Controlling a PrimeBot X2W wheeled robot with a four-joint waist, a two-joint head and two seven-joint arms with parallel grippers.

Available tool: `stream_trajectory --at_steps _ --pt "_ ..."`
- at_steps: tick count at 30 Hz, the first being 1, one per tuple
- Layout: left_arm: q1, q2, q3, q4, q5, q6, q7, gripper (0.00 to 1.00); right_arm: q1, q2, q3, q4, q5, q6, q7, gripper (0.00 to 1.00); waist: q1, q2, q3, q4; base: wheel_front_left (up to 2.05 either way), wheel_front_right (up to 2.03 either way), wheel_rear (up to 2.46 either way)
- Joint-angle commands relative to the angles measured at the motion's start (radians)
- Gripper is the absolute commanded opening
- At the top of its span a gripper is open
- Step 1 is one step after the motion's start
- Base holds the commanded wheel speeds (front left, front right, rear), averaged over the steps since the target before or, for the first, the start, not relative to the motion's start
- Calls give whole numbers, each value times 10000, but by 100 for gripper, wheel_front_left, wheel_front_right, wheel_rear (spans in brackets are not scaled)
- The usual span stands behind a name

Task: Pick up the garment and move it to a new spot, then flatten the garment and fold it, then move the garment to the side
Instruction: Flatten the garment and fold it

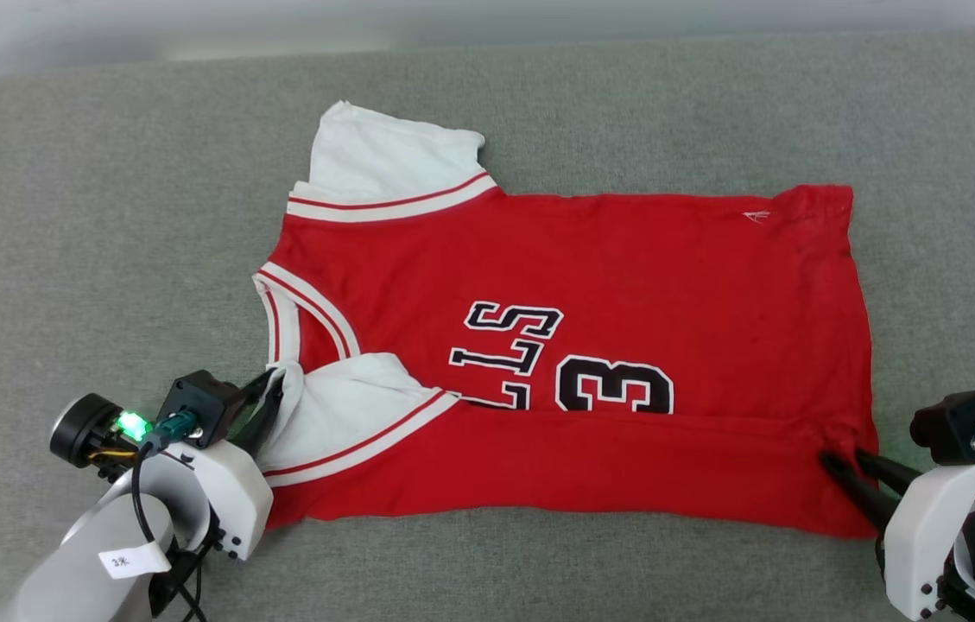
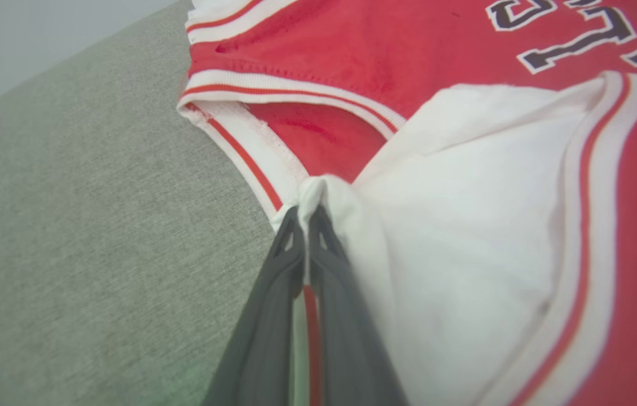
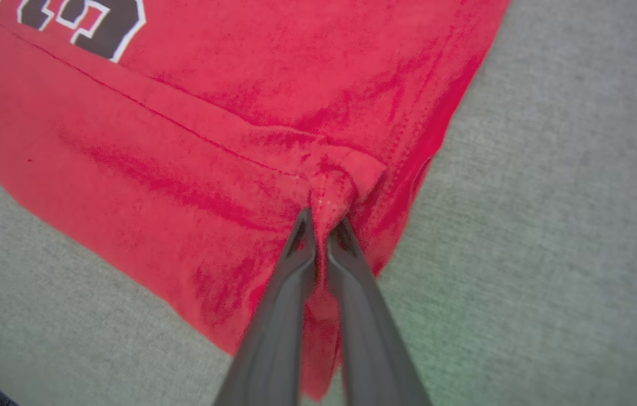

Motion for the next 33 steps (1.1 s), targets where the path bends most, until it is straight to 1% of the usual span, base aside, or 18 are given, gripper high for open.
stream_trajectory --at_steps 1,5,9,12,14,17,20,23,28,33 --pt "-101 36 -6 71 46 -14 -4 100 69 106 -37 -40 -43 -7 -55 100 -1 0 -229 93 0 0 0" --pt "-375 292 180 -244 117 153 -131 100 111 182 -266 -350 -152 -7 -164 100 -1 0 -666 229 0 0 0" --pt "-641 727 263 -924 181 181 229 100 209 288 -477 -661 -290 -7 -323 100 -1 0 -1052 391 0 0 0" --pt "-928 1006 296 -1487 78 41 773 100 267 371 -579 -835 -379 -7 -354 100 -1 0 -1233 499 0 0 0" --pt "-1032 1153 260 -1724 -188 -157 1454 100 291 412 -603 -924 -405 -7 -316 100 -1 0 -1311 557 0 0 0" --pt "-1371 1406 -6 -2115 -607 -481 3000 100 296 477 -640 -1040 -469 -7 -285 100 -1 0 -1388 621 0 0 0" --pt "-1579 1542 -186 -2460 -1361 -682 4486 100 216 545 -699 -1092 -544 -7 -321 100 -1 0 -1402 628 0 0 0" --pt "-1726 1709 -370 -2714 -2217 -777 5834 100 118 615 -659 -1114 -572 -7 -279 100 -1 0 -1402 591 0 0 0" --pt "-1665 1808 -677 -2912 -3930 -840 7967 100 -39 668 -547 -1117 -571 -7 -239 100 -1 0 -1331 470 0 0 0" --pt "-1428 1980 -1062 -2968 -5000 -844 9284 100 -260 681 -408 -1069 -542 -7 -234 100 -1 0 -1149 264 0 0 0"
